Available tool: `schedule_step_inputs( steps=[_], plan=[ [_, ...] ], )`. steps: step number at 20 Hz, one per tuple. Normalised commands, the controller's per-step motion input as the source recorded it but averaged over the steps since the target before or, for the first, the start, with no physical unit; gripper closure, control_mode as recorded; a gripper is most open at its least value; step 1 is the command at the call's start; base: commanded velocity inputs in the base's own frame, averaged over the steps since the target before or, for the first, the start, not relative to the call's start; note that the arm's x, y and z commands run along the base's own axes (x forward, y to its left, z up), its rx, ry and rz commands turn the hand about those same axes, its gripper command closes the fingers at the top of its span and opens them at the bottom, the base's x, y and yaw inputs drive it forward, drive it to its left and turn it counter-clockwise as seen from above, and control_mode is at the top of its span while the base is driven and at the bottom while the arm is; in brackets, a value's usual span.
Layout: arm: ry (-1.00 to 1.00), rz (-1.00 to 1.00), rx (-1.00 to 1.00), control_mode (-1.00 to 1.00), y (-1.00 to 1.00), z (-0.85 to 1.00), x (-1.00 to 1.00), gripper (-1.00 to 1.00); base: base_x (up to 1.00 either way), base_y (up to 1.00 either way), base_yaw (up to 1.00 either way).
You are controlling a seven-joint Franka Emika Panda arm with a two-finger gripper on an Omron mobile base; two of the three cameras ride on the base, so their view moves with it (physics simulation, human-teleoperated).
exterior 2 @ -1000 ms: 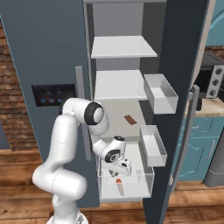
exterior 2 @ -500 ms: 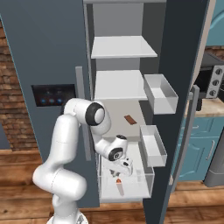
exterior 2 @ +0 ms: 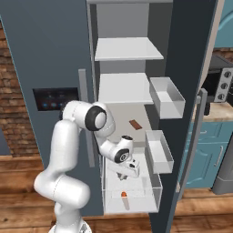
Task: Place the carrot and mushroom inside the fridge drawer. Close the drawer after placing the vegetables.
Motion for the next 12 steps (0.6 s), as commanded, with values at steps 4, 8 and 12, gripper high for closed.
schedule_step_inputs(
  steps=[4,8,12],
  plan=[
    [0.12,0.00,0.00,-1.00,0.00,-0.51,0.48,1.00,0.00,0.00,0.00],
    [0.08,0.00,0.00,-1.00,0.00,-0.81,0.21,1.00,0.00,0.00,0.00],
    [0.05,0.00,0.00,-1.00,-0.02,-0.76,0.18,1.00,0.00,0.00,0.00]
  ],
)
